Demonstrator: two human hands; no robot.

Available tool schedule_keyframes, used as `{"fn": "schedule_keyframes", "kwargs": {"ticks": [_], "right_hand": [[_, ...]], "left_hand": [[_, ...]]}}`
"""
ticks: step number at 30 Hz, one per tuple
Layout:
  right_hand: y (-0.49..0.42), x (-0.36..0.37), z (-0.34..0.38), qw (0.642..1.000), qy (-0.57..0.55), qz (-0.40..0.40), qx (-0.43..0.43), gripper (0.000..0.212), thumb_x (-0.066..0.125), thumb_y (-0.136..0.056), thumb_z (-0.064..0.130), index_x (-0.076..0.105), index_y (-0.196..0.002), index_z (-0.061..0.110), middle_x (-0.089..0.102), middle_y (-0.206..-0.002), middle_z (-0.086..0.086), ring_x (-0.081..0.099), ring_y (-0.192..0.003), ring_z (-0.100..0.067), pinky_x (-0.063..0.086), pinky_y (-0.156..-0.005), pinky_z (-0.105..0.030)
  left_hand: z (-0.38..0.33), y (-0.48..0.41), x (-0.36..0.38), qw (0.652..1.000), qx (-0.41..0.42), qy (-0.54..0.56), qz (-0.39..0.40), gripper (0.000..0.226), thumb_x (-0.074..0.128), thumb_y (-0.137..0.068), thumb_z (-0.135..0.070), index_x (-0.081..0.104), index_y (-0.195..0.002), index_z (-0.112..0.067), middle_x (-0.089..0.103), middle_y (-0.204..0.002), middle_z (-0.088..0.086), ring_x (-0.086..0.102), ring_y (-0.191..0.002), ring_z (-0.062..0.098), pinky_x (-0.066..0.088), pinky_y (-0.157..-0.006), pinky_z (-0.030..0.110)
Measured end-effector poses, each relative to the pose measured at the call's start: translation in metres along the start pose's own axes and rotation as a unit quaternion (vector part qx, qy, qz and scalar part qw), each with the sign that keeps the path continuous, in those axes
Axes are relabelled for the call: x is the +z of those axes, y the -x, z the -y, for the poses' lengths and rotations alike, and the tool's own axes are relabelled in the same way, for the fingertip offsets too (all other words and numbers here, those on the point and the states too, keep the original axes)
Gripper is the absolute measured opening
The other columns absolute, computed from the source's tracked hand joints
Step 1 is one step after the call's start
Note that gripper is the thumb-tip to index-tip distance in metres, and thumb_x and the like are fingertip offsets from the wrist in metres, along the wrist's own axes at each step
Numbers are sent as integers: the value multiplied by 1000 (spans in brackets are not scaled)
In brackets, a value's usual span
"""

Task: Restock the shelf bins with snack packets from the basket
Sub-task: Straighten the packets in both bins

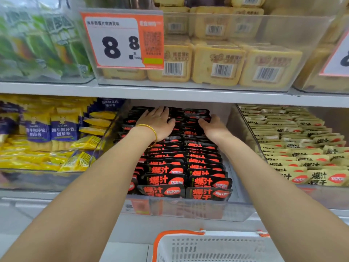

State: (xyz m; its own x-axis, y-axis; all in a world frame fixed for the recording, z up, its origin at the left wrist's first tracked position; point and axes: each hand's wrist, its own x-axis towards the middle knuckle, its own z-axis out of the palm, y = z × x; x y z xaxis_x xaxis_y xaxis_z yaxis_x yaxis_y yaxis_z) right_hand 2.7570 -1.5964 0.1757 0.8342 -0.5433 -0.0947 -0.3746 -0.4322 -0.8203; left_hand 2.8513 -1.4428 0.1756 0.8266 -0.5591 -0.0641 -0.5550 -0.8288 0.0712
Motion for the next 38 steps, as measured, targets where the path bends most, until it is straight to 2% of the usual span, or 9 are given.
{"fn": "schedule_keyframes", "kwargs": {"ticks": [7,16,20,22,25,27,31,34,38], "right_hand": [[-16,2,0,1000,-7,-8,4,57,51,-96,30,28,-143,7,44,-141,-11,47,-125,-29,37,-89,-27],[-15,11,4,996,76,-1,-34,49,46,-98,28,32,-142,10,45,-139,-11,52,-115,-25,40,-82,-28],[3,4,7,973,224,-24,-54,65,39,-99,38,10,-150,9,15,-156,-12,24,-140,-33,33,-107,-44],[19,3,4,953,294,-10,-74,70,33,-99,47,5,-151,10,4,-159,-11,13,-144,-31,26,-112,-47],[37,12,0,945,318,40,-71,76,27,-97,56,3,-152,10,-7,-159,-10,11,-145,-32,25,-112,-45],[42,11,2,943,323,51,-68,78,26,-95,60,3,-152,11,-8,-159,-9,12,-144,-32,26,-111,-46],[65,2,1,926,355,3,-127,77,26,-94,61,12,-150,10,6,-158,-9,14,-143,-29,28,-109,-52],[87,12,-5,908,392,31,-146,77,19,-94,62,11,-151,11,5,-159,-9,6,-145,-29,20,-114,-50],[91,18,1,891,432,47,-135,74,13,-95,61,7,-152,14,0,-160,-4,-2,-146,-29,11,-116,-53]], "left_hand": [[3,-3,-3,999,35,-9,-28,56,14,-101,-43,4,-152,-21,-1,-159,0,-3,-146,15,2,-119,36],[-4,-7,-2,999,48,-17,15,56,9,-101,-45,-2,-151,-22,-7,-159,-2,-7,-146,12,-1,-118,34],[3,16,-4,1000,3,7,12,58,9,-100,-45,-2,-152,-21,-11,-159,0,-9,-145,13,-3,-118,34],[11,31,-3,999,-32,2,18,58,10,-100,-46,-1,-152,-20,-12,-158,1,-10,-145,14,-3,-118,35],[18,43,2,999,-42,-1,19,58,11,-100,-44,-1,-152,-21,-13,-158,2,-11,-145,14,-4,-118,35],[19,46,2,999,-39,5,17,57,11,-101,-43,0,-152,-20,-12,-158,2,-11,-145,13,-4,-118,34],[19,61,-5,999,-42,6,0,60,13,-100,-45,3,-151,-16,-5,-159,6,-4,-146,17,1,-119,36],[20,89,4,999,-20,-13,-21,61,14,-99,-47,6,-151,-16,2,-159,10,1,-146,21,6,-119,41],[21,100,8,1000,-22,-15,1,59,12,-99,-48,3,-151,-22,-3,-159,6,-5,-146,19,1,-118,42]]}}
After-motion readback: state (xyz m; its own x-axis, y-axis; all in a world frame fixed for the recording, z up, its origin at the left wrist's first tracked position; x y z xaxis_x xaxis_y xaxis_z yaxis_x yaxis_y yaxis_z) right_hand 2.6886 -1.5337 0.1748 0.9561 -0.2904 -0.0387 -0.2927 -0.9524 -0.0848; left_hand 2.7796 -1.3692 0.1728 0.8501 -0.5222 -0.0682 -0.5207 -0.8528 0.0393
